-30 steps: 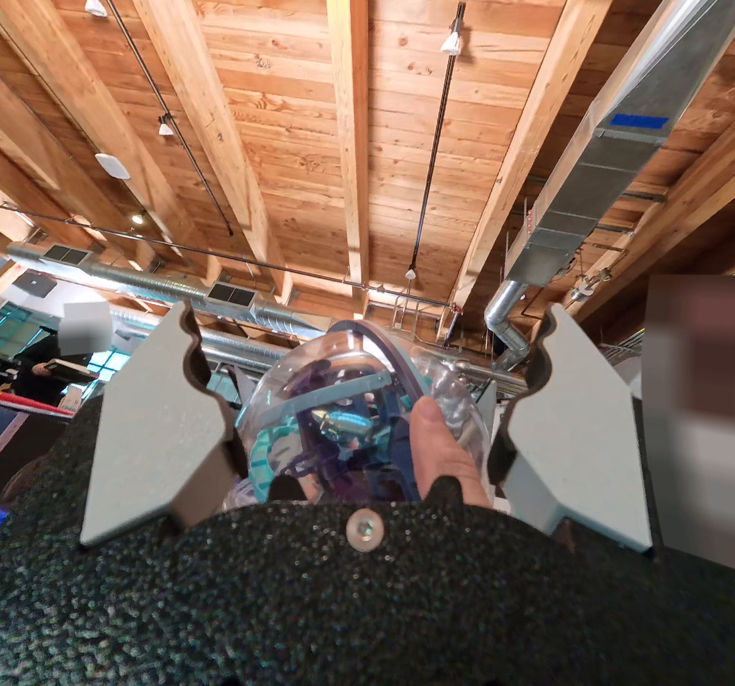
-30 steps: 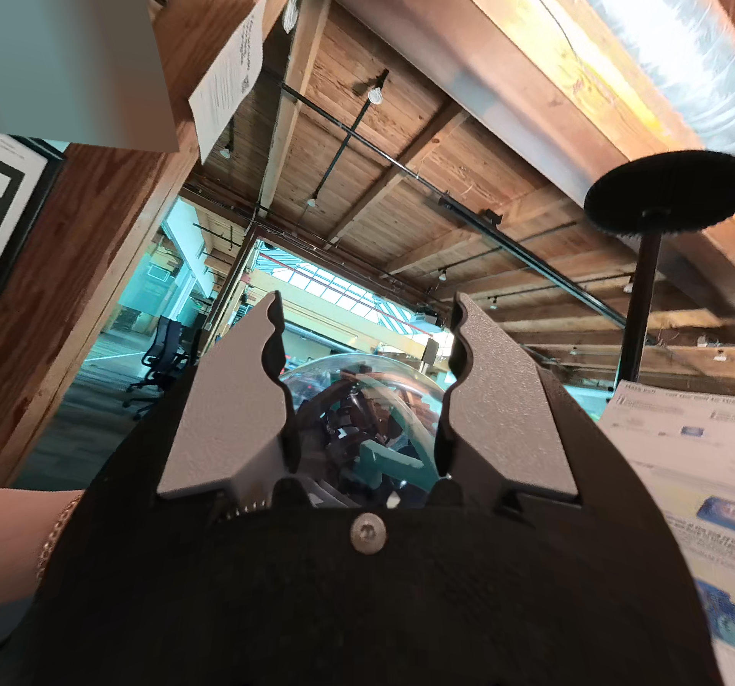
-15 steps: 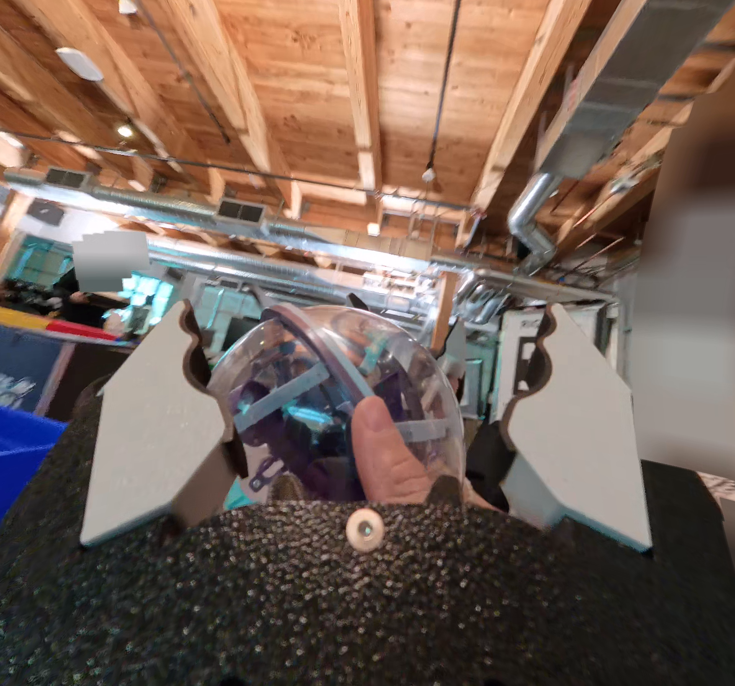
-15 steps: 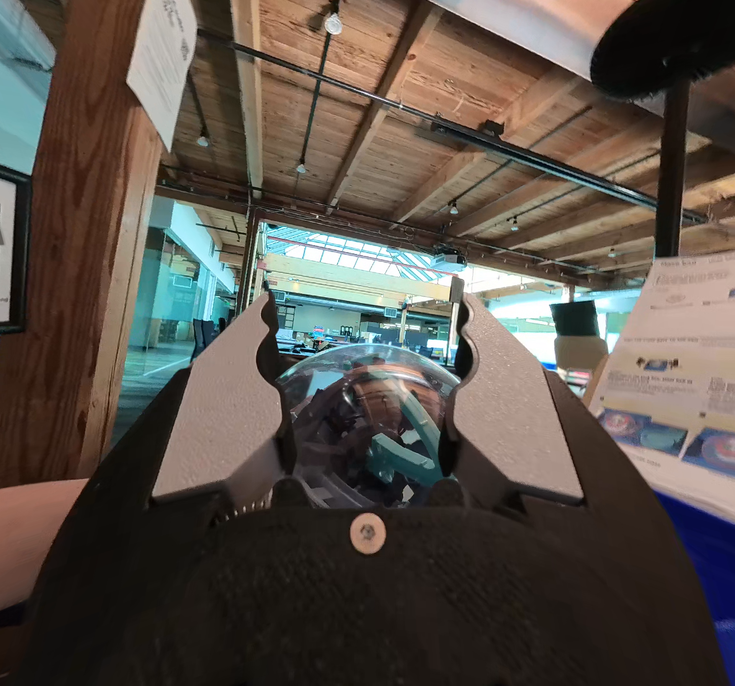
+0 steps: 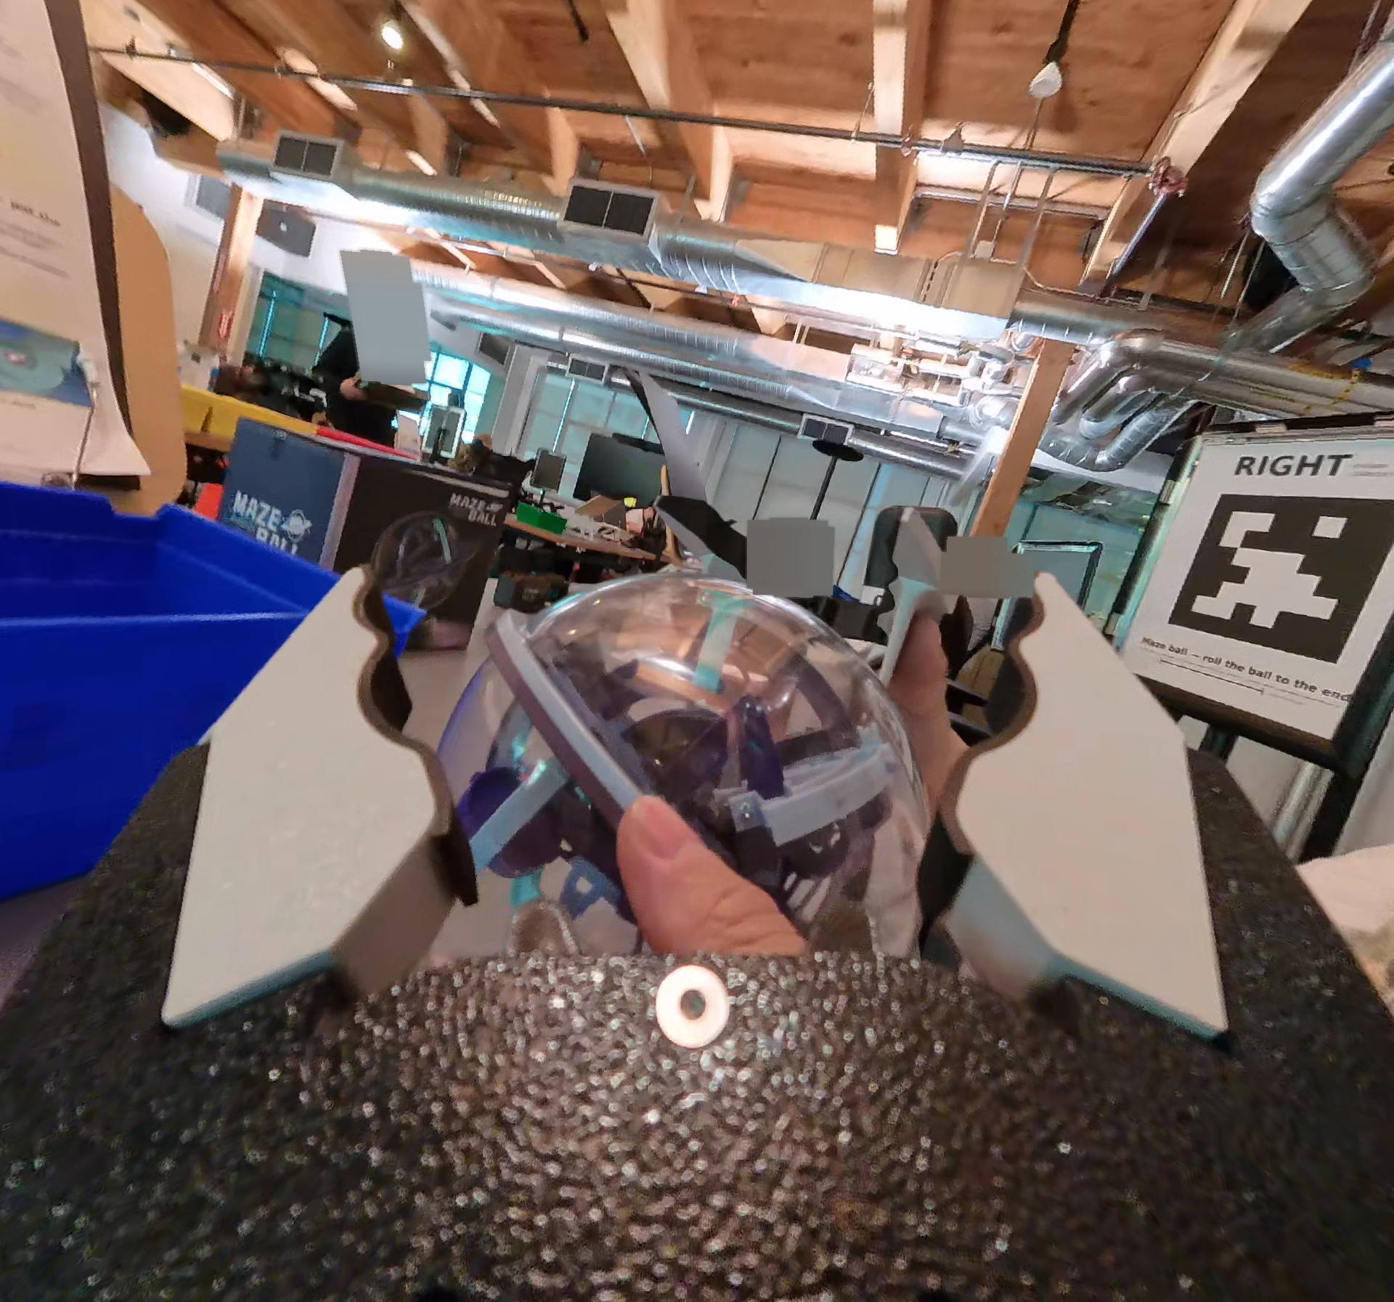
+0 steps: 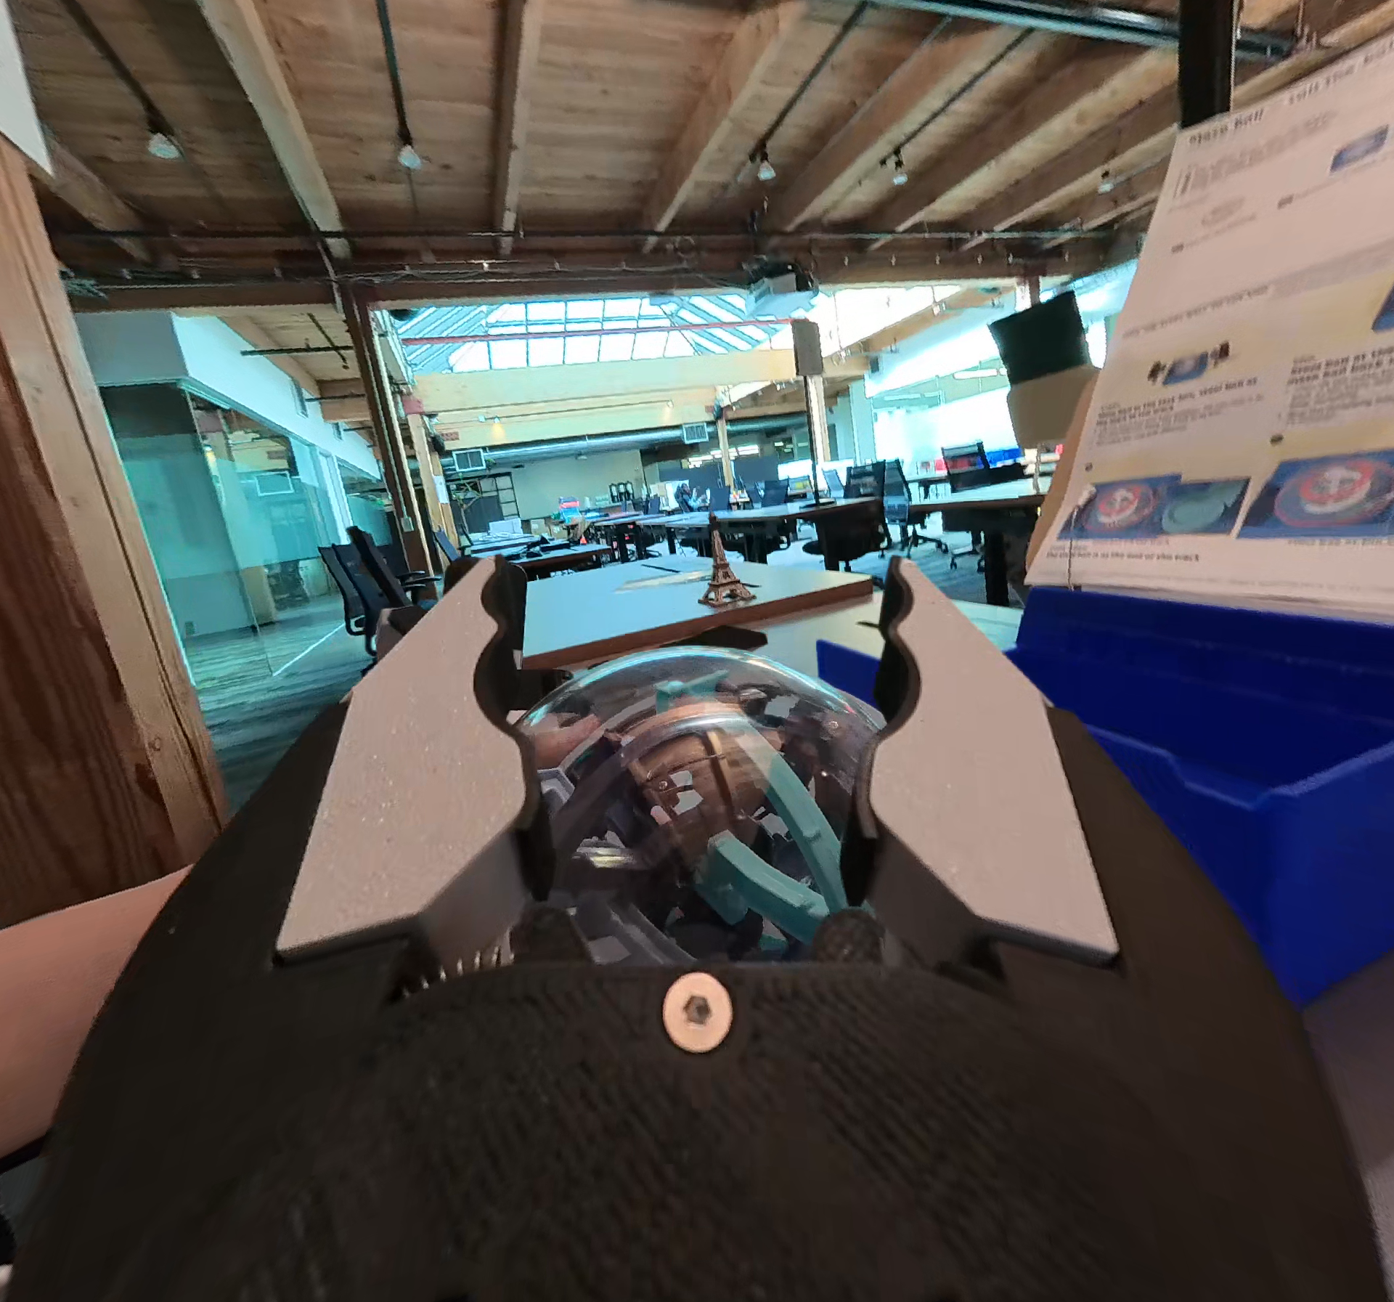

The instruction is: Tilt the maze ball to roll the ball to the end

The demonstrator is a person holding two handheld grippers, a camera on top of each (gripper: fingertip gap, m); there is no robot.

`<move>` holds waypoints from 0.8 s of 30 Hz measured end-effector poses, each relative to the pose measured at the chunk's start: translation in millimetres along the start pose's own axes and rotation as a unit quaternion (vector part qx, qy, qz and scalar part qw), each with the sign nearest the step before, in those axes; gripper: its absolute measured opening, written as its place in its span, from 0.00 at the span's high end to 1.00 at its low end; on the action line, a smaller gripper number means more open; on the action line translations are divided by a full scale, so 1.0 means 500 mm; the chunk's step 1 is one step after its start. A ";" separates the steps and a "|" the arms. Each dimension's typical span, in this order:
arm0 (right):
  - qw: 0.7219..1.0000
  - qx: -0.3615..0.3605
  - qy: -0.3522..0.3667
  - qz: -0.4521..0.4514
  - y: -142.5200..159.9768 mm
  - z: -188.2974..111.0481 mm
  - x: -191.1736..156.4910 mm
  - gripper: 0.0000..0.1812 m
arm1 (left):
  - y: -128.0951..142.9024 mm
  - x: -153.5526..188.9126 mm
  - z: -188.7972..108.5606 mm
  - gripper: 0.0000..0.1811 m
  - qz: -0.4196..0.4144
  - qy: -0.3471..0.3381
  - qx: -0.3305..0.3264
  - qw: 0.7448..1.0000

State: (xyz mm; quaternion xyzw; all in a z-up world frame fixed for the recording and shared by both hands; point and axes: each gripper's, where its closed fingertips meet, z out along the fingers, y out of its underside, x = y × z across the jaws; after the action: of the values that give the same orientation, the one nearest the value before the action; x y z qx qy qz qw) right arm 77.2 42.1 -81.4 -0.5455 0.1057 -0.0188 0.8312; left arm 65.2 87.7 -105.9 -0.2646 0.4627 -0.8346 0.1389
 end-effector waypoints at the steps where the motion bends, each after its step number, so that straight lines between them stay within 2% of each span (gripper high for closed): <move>1: 1.000 -0.006 0.005 0.010 0.006 0.000 0.006 0.47 | 0.005 -0.002 -0.001 0.15 -0.008 0.001 -0.006 1.000; 4: 0.999 -0.034 0.014 0.029 0.030 0.001 0.019 0.45 | 0.021 -0.005 -0.002 0.14 -0.032 0.012 -0.019 0.999; 6: 0.998 -0.054 0.016 0.029 0.046 0.003 0.023 0.39 | 0.030 -0.009 -0.002 0.14 -0.040 0.014 -0.023 0.999; 10: 0.997 -0.067 0.015 0.027 0.049 0.004 0.021 0.38 | 0.028 -0.010 0.000 0.14 -0.065 0.011 -0.023 0.998; 13: 0.997 -0.073 0.015 0.019 0.052 0.003 0.019 0.38 | 0.035 -0.025 0.001 0.14 -0.038 -0.022 -0.040 0.998; 19: 0.993 -0.110 0.012 -0.037 0.082 0.008 0.009 0.39 | 0.044 -0.069 -0.018 0.14 0.070 -0.094 -0.075 0.990; 24: 0.977 -0.177 0.020 -0.115 0.142 0.006 0.016 0.40 | 0.094 -0.073 -0.023 0.14 0.047 -0.093 -0.166 0.981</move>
State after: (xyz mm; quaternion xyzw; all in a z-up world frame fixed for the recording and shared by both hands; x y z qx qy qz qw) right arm 79.8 72.3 -146.1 -0.6922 0.0600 -0.1061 0.7114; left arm 88.2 88.2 -162.2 -0.3386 0.5914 -0.7107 0.1749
